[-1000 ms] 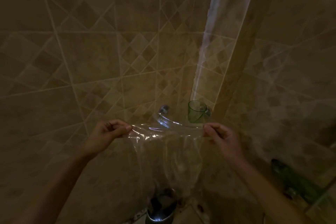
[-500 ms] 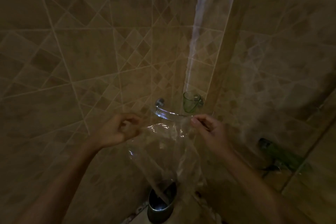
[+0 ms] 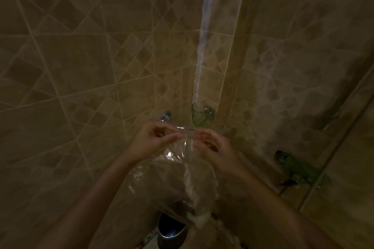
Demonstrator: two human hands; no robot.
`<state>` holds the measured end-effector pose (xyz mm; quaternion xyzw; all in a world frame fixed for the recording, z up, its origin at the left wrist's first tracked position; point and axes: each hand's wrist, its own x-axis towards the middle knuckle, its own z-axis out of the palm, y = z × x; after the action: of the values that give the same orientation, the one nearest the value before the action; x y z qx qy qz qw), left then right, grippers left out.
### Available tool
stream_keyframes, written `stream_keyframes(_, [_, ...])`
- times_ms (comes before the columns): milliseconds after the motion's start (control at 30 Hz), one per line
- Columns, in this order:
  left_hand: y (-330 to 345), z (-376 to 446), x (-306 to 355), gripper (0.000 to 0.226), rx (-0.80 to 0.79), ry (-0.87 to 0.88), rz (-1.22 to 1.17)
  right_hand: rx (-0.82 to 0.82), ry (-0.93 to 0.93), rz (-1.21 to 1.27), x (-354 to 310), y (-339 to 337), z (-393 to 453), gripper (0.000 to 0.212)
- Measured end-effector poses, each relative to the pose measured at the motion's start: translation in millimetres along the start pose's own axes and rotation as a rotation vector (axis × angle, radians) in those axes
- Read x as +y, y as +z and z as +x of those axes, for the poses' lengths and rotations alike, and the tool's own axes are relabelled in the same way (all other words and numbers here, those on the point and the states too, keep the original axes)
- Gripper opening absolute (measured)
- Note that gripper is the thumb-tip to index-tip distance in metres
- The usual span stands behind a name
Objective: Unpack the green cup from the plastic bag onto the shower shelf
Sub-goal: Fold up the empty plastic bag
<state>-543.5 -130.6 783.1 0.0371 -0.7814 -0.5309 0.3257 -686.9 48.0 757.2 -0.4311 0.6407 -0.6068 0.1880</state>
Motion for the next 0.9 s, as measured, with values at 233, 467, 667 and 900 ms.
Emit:
stream_keyframes(233, [-12,-2,-15,0.013,0.176,-0.075,-0.106,-0.148,0.036,-0.314,27,-50,-8,0.017])
stream_keyframes(467, [-17,-2,-24,0.015,0.270,-0.124,-0.147,-0.194,0.044,-0.350,36,-58,4,0.020])
stream_keyframes(667, [-20,-3,-25,0.011,0.288,-0.141,-0.161,-0.192,-0.004,-0.453,44,-57,17,0.012])
stream_keyframes(900, [-28,1,-27,0.016,0.301,-0.160,-0.150,-0.238,-0.096,-0.495,45,-51,30,0.008])
